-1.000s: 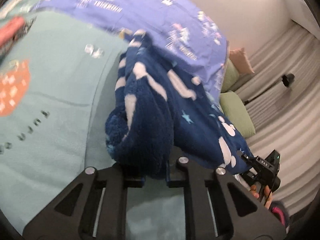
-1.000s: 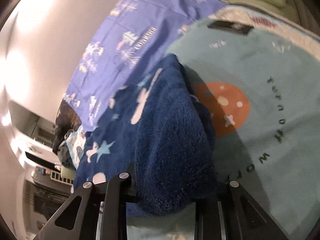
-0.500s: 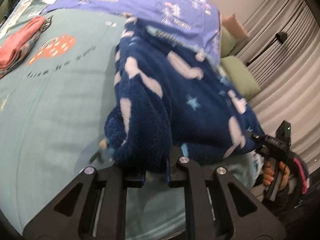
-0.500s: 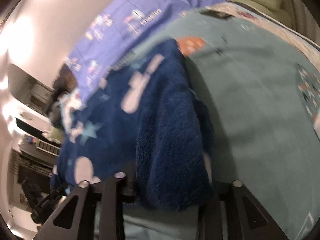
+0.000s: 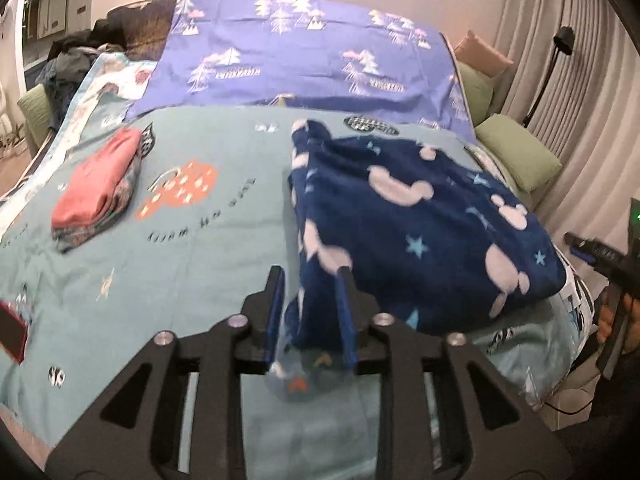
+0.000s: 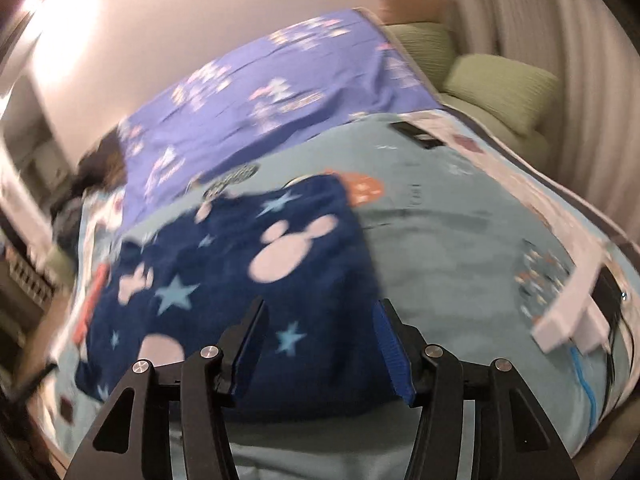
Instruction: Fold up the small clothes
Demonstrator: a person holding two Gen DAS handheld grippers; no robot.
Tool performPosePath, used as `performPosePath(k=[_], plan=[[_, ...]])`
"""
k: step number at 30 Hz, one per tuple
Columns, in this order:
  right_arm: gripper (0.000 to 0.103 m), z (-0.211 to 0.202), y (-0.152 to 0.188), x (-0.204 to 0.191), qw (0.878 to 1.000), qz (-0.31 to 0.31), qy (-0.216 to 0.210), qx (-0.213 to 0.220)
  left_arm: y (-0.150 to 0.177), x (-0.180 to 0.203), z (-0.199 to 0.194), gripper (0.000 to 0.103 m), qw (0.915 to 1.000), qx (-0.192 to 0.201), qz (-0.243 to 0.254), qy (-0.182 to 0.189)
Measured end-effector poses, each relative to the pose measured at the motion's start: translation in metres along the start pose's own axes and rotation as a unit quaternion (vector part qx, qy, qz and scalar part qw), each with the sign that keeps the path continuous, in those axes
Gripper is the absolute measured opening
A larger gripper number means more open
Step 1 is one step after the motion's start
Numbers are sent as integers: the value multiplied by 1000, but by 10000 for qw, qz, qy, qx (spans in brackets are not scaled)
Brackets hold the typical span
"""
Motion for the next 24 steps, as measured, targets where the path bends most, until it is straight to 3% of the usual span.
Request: performPosePath(k=[2, 5, 8, 9, 10, 11, 12, 13, 15, 20, 24], plan=[[55, 6, 4, -4, 9999, -120, 4, -73, -4, 1, 11, 64, 10000, -49, 28, -11], [56, 15, 0, 3, 9995, -147, 273, -23, 4, 5, 33, 65, 9994, -305, 127, 93], [71, 27, -4, 29, 9988, -42, 459, -187, 12, 10, 52, 65, 9980, -484, -4, 406], [71, 31, -3, 34, 9984, 29, 483, -282, 15, 11, 57, 62, 9973, -541, -56, 496], [70, 39, -1, 41, 9979, 120, 452, -451, 18, 13, 61, 46, 9965, -605, -93, 565], [57, 44, 1, 45, 9974, 184, 378, -577, 22, 12, 65, 29, 9962, -698, -146, 502], [29, 49, 5, 47, 9967, 267, 207, -735, 24, 10, 66, 26, 9961, -703, -199, 487], [20, 54, 8, 50, 9955, 353, 72, -873, 26, 9, 64, 22, 9960, -645, -281, 558], [16, 57, 10, 57, 9952, 456, 127, -857, 29, 8, 62, 18, 9956, -639, -342, 592], [16, 56, 15, 59, 9954, 329, 165, -879, 40, 11, 60, 17, 9962, -695, -227, 477], [23, 48, 5, 54, 9956, 268, 202, -870, 39, 12, 58, 17, 9965, -663, -235, 457]])
Point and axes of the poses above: each gripper's, at about its wrist camera, not at the fingertips, and z roughly the way its jaws point, x to its right, y to its underside, the point moved 5 cm from there along z, roughly the way its jaws point, and after that the axes turned 11 degrees about z, right-handed, at the moved point
